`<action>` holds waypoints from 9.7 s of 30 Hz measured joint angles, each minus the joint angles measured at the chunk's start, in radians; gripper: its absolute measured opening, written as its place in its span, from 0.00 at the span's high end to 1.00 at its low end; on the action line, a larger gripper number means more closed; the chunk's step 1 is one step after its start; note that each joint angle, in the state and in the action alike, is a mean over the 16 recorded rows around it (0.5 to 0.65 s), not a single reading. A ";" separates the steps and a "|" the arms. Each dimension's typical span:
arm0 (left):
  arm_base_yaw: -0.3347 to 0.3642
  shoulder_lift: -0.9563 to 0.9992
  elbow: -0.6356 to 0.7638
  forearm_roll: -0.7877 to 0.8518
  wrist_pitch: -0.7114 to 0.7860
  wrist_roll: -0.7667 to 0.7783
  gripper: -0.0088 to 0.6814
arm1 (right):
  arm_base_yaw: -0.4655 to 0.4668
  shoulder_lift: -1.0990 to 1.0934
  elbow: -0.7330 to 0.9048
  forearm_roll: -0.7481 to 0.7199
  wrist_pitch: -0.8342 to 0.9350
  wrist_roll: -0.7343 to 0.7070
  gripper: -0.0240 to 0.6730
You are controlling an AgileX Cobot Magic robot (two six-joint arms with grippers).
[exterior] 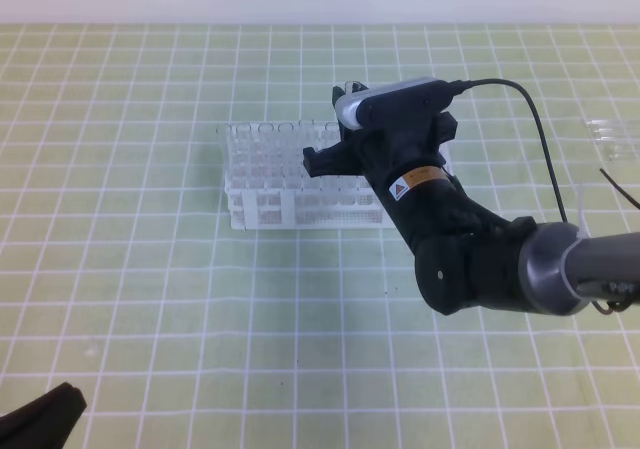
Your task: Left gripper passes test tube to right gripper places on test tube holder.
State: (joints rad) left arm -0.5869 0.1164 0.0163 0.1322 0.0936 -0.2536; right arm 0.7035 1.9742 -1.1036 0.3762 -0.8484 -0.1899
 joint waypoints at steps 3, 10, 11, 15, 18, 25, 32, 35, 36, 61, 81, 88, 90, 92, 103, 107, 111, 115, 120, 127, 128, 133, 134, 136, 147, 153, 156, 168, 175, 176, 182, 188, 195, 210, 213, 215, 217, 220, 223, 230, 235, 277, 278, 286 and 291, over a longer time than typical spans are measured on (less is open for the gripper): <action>0.000 0.000 -0.001 0.000 0.001 0.000 0.99 | 0.000 0.002 0.000 0.000 -0.003 0.000 0.82; 0.000 -0.001 -0.002 0.000 0.002 0.000 0.99 | 0.000 0.003 0.000 0.000 -0.005 0.000 0.82; 0.000 -0.001 -0.003 0.000 0.003 0.000 0.99 | 0.000 0.003 0.000 0.000 -0.005 0.000 0.82; 0.000 -0.001 -0.002 0.000 0.002 0.000 0.99 | 0.000 0.003 0.000 -0.005 -0.005 0.000 0.82; 0.000 -0.001 -0.002 0.000 0.002 0.000 0.99 | 0.000 0.003 0.000 -0.012 -0.005 -0.001 0.82; 0.000 -0.001 -0.001 0.000 0.001 0.000 0.99 | 0.000 0.003 0.000 -0.029 -0.006 0.003 0.78; 0.000 0.000 0.001 0.000 -0.001 0.000 0.99 | 0.000 0.003 0.000 -0.039 -0.007 0.014 0.69; 0.000 0.001 0.002 0.000 -0.002 0.000 0.99 | 0.000 0.001 0.001 -0.038 -0.006 0.018 0.65; 0.000 0.001 0.002 0.000 -0.002 0.000 0.99 | 0.000 0.000 0.001 -0.037 -0.006 0.020 0.64; 0.000 0.000 -0.002 0.000 0.002 0.000 0.99 | 0.000 -0.338 0.006 0.001 0.376 -0.088 0.70; -0.001 -0.003 -0.011 -0.001 0.009 0.000 0.99 | 0.000 -0.863 0.310 0.006 0.659 -0.140 0.98; -0.001 -0.003 -0.012 -0.001 0.010 0.000 0.99 | 0.000 -0.975 0.467 0.031 0.646 -0.142 0.98; -0.001 -0.003 -0.010 -0.001 0.008 0.000 0.99 | 0.000 -0.987 0.498 0.038 0.641 -0.142 0.98; -0.001 -0.003 -0.010 -0.001 0.007 0.000 0.99 | 0.000 -0.993 0.525 0.044 0.626 -0.142 0.98; -0.001 -0.003 -0.009 -0.001 0.009 0.000 0.99 | -0.048 -1.050 0.662 0.051 0.511 -0.157 0.99; -0.001 -0.004 -0.011 -0.001 0.014 0.000 0.99 | -0.121 -1.147 0.721 0.051 0.537 -0.164 0.99; -0.001 -0.003 -0.007 -0.001 0.014 0.000 0.99 | -0.229 -1.291 0.780 0.051 0.623 -0.170 0.99; -0.001 -0.002 -0.005 -0.001 0.014 0.000 0.99 | -0.348 -1.463 0.838 0.050 0.736 -0.170 0.99; 0.000 -0.002 -0.004 0.000 0.013 0.000 0.99 | -0.467 -1.660 0.903 0.049 0.843 -0.169 0.99; 0.000 -0.001 -0.002 0.000 0.012 0.000 0.99 | -0.547 -1.852 0.985 0.048 0.900 -0.169 0.99; 0.000 -0.001 -0.003 0.000 0.013 0.000 0.99 | -0.552 -1.872 0.995 0.048 0.903 -0.169 0.99; 0.000 -0.001 -0.003 0.000 0.013 0.000 0.99 | -0.564 -1.942 1.034 0.045 0.907 -0.169 0.99; 0.000 -0.001 -0.003 0.000 0.012 0.000 0.99 | -0.565 -1.951 1.039 0.045 0.908 -0.169 0.99; 0.000 0.000 -0.002 0.000 0.012 0.000 0.99 | -0.568 -1.967 1.048 0.044 0.909 -0.169 0.99; 0.000 -0.002 -0.005 -0.001 0.018 0.000 0.99 | -0.571 -1.995 1.063 0.023 0.914 -0.169 0.99; -0.001 -0.002 -0.006 -0.001 0.030 0.000 0.99 | -0.571 -1.994 1.064 -0.022 0.928 -0.146 0.99; -0.001 -0.002 -0.007 -0.001 0.036 0.000 0.99 | -0.571 -1.994 1.064 -0.081 0.949 -0.088 0.99; -0.001 -0.002 -0.005 -0.001 0.047 0.000 0.99 | -0.571 -1.993 1.068 -0.297 1.128 0.157 0.99; 0.000 -0.001 -0.003 0.000 0.047 0.000 0.99 | -0.571 -1.993 1.087 -0.301 1.181 0.176 0.99; 0.000 -0.001 -0.002 0.000 0.046 0.000 0.99 | -0.571 -1.993 1.089 -0.300 1.181 0.176 0.99; 0.000 -0.002 -0.003 0.000 0.047 0.000 0.99 | -0.571 -1.993 1.105 -0.289 1.170 0.176 0.99; 0.000 -0.002 -0.004 0.000 0.048 0.000 0.99 | -0.571 -1.993 1.108 -0.280 1.162 0.173 0.99; 0.000 -0.002 -0.005 -0.001 0.049 0.000 0.99 | -0.571 -1.993 1.108 -0.275 1.162 0.172 0.99; 0.022 -0.006 -0.003 0.027 0.010 0.002 0.99 | -0.571 -1.993 1.108 -0.271 1.162 0.172 0.99; 0.057 -0.009 -0.007 0.035 -0.011 0.002 0.99 | -0.571 -1.993 1.108 -0.270 1.162 0.172 0.99; 0.090 -0.011 -0.008 0.041 -0.024 0.002 0.99 | -0.571 -1.993 1.108 -0.270 1.162 0.172 0.99; 0.128 -0.013 -0.011 0.045 -0.035 0.001 0.99 | -0.571 -1.992 1.108 -0.269 1.162 0.172 0.99; 0.192 -0.016 -0.013 0.045 -0.048 -0.001 0.99 | -0.571 -1.992 1.108 -0.269 1.162 0.172 0.99; 0.257 -0.021 -0.013 0.045 -0.059 -0.003 0.99 | -0.571 -1.992 1.108 -0.268 1.162 0.172 0.99; 0.363 -0.061 -0.009 0.045 -0.057 -0.008 0.99 | -0.571 -1.991 1.108 -0.267 1.162 0.172 0.99; 0.394 -0.101 -0.004 0.045 -0.054 -0.010 0.99 | -0.571 -1.991 1.108 -0.265 1.162 0.172 0.99; 0.407 -0.134 -0.006 -0.270 0.122 0.413 0.99 | -0.571 -1.991 1.108 -0.261 1.164 0.172 0.99; 0.407 -0.135 -0.004 -0.270 0.136 0.417 0.99 | -0.571 -1.991 1.108 -0.260 1.164 0.172 0.99; 0.407 -0.141 -0.002 -0.266 0.218 0.440 0.99 | -0.571 -1.990 1.108 -0.260 1.164 0.172 0.99; 0.407 -0.139 -0.003 -0.266 0.233 0.451 0.99 | -0.571 -1.990 1.108 -0.260 1.164 0.172 0.99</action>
State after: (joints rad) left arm -0.1795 -0.0228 0.0132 -0.1335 0.3267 0.1971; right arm 0.1326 -0.0156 0.0045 0.1162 0.3158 -0.0178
